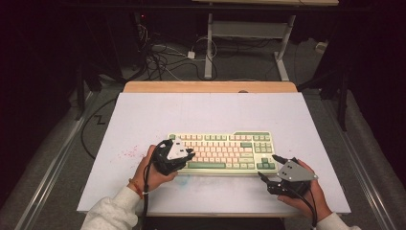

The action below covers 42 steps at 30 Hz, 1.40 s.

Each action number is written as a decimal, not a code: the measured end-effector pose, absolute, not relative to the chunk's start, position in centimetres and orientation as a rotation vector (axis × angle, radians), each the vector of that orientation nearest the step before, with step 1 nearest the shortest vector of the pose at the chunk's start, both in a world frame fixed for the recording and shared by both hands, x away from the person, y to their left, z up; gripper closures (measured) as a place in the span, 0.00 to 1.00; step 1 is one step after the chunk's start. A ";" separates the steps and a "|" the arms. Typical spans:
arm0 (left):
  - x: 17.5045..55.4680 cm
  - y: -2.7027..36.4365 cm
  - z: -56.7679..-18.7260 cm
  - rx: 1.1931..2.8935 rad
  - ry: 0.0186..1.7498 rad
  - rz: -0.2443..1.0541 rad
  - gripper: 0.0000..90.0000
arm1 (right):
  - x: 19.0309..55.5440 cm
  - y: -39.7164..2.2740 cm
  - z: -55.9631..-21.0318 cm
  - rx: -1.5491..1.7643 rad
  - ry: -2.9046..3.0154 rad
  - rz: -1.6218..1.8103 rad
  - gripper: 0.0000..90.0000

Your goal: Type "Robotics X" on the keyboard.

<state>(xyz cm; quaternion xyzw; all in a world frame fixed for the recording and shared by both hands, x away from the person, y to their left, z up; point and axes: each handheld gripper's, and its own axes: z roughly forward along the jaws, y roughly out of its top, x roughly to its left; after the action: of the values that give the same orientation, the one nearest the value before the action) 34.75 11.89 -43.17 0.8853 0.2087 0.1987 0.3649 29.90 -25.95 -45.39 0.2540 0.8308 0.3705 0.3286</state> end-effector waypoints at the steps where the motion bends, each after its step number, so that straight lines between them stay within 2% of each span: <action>1: 34.7 12.0 -43.2 2.272 0.541 0.521 0.82 | 29.9 -25.9 -45.4 0.665 2.175 0.971 0.31; 6: 34.6 12.4 -43.2 2.248 0.544 0.544 0.71 | 29.9 -26.0 -45.4 0.666 2.175 0.973 0.31; 17: 33.8 13.9 -43.9 2.216 0.588 0.655 0.32 | 30.0 -26.1 -45.2 0.684 2.172 0.982 0.31; 20: 33.7 14.3 -44.1 2.211 0.593 0.677 0.25 | 30.0 -26.1 -45.1 0.687 2.170 0.986 0.32; 29: 32.7 15.7 -44.9 2.190 0.620 0.682 0.22 | 30.0 -26.1 -44.9 0.699 2.175 0.991 0.40; 34: 32.2 16.5 -45.7 2.184 0.664 0.675 0.23 | 30.0 -26.1 -44.4 0.710 2.179 1.025 0.53; 42: 31.9 17.6 -46.6 2.212 0.700 0.644 0.23 | 30.4 -25.8 -43.9 0.707 2.245 1.050 0.83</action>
<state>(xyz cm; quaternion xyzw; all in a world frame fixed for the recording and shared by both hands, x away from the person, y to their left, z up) 31.87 17.57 -46.62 0.8576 0.2714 0.2498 0.3585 30.39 -25.82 -43.86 0.2634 0.8367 0.3914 0.2782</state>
